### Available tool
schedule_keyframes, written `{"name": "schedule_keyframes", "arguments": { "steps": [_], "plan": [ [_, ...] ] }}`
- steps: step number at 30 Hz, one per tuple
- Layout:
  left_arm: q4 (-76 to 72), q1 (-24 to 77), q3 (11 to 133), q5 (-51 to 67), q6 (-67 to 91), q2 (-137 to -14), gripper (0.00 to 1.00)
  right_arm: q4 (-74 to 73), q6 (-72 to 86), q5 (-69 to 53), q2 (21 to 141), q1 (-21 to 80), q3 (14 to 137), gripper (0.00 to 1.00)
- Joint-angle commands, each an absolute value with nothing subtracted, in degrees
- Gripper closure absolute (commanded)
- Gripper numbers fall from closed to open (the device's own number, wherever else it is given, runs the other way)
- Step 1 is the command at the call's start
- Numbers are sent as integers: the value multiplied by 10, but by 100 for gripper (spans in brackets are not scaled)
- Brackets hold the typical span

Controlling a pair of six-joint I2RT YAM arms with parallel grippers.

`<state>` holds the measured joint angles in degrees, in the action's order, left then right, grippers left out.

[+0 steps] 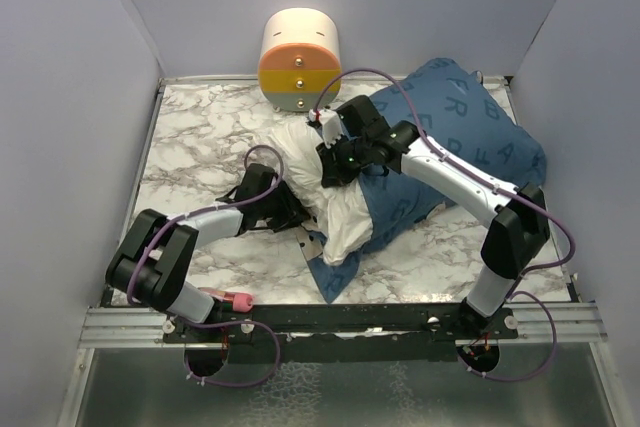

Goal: Put the pillow into the pillowcase
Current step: Stuff the pillow into the pillowcase.

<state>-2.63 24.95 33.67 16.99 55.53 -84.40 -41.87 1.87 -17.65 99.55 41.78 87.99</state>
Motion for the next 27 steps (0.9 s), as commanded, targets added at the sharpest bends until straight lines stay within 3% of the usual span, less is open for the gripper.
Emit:
{"name": "schedule_keyframes", "arguments": {
  "steps": [1, 7, 11, 16, 21, 25, 27],
  "plan": [
    [-25, 251, 368, 148, 533, -874, 53, -445, 16, -248, 979, 414, 938, 89],
    [-34, 251, 369, 136, 550, -859, 60, -443, 4, -286, 963, 449, 976, 70],
    [-57, 251, 354, 136, 569, -840, 61, -462, 3, -277, 976, 473, 972, 64],
    [-73, 250, 339, 141, 582, -805, 59, -484, 10, -98, 1007, 520, 940, 37],
    [-74, 246, 320, 144, 591, -779, 58, -483, 15, 111, 1051, 531, 916, 16],
    [-76, 246, 303, 144, 601, -761, 58, -460, 5, 231, 1075, 533, 895, 15],
    [-75, 245, 295, 144, 605, -745, 58, -431, 2, 287, 1075, 533, 868, 25]
  ]
}}
